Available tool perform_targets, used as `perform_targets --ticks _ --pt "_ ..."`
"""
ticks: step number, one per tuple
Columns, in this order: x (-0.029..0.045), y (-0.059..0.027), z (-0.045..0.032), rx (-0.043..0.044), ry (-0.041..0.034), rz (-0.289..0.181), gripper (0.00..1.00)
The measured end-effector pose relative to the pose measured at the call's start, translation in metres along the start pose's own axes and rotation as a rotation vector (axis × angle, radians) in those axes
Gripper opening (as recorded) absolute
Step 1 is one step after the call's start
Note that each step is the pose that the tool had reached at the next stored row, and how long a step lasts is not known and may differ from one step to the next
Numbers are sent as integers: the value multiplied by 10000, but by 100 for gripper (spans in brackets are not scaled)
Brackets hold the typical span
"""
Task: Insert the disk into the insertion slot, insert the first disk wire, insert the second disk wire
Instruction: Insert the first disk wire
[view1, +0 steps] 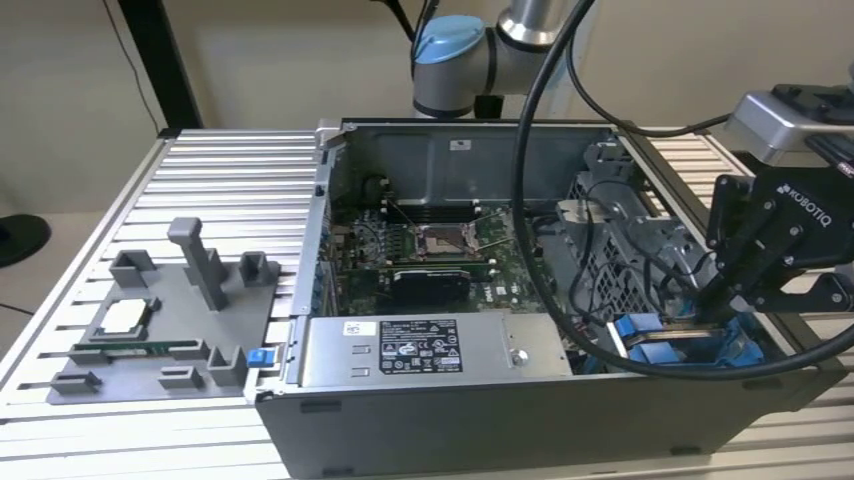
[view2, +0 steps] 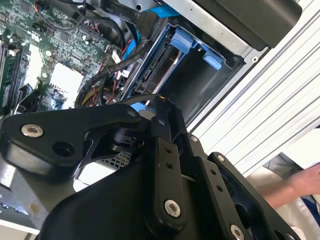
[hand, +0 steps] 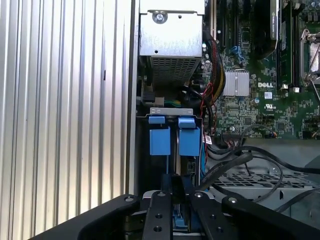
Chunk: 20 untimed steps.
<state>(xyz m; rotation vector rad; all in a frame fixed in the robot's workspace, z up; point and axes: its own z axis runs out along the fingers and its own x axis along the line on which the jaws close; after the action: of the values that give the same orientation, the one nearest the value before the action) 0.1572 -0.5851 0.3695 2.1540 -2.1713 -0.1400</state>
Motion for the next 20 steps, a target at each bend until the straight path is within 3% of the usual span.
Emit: perform_targets --ticks 6,11,20 --pt "0 -3 0 -20 1 -1 0" --pt "0 -16 19 -116 0 1 0" --pt "-11 -111 44 -117 1 1 0"
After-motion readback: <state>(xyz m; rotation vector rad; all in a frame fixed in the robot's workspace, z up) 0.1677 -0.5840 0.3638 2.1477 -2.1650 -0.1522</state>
